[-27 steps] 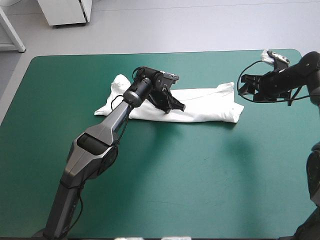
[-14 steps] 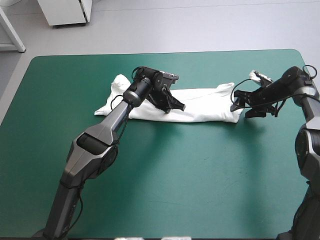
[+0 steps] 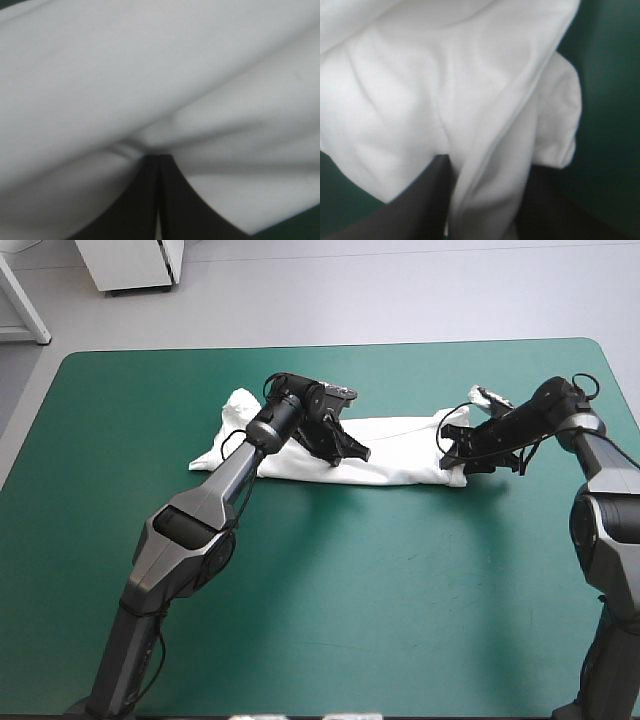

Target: Fold the cloth

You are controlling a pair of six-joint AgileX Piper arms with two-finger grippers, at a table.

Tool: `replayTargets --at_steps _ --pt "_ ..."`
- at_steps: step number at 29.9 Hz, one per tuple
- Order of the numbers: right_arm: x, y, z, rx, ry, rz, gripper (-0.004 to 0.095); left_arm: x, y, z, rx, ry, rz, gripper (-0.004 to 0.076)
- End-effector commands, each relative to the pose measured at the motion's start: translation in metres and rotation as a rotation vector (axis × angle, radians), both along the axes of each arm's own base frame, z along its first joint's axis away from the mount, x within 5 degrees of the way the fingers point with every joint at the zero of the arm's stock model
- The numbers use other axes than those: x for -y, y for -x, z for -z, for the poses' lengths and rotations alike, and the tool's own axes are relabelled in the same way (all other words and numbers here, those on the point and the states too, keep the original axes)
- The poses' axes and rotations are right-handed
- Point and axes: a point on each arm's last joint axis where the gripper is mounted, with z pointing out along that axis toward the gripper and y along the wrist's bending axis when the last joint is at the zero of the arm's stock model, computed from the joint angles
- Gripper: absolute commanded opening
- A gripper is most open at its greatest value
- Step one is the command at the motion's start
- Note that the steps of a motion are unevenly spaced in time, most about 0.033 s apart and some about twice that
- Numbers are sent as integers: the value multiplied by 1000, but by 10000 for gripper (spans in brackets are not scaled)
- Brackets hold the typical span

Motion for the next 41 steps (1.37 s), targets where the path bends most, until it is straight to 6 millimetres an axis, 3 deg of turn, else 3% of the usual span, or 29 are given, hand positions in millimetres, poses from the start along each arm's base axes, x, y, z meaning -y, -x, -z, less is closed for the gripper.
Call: replayTargets --at_steps 1,6,14,20,27,32,35,41 --pt "-8 3 -14 24 37 -32 -6 0 9 -33 24 52 5 -9" --pt "-9 1 -46 115 33 -29 0 0 9 -33 25 50 6 -9" --pt "-18 7 -121 291 -73 -37 0 0 9 -33 25 48 6 -9" --pt "-42 23 -165 390 -184 -79 0 0 9 -33 26 49 5 -9" --pt "-75 36 -192 471 -233 -171 0 0 9 -33 24 47 6 -9" --pt "-79 37 -199 498 -221 -189 0 -2 9 -34 26 30 4 -9" --pt "-79 36 -197 493 -211 -190 0 -9 11 -48 66 -2 -22 -9" --pt "-79 36 -197 498 -210 -192 0 -32 28 -118 218 22 -51 -9"
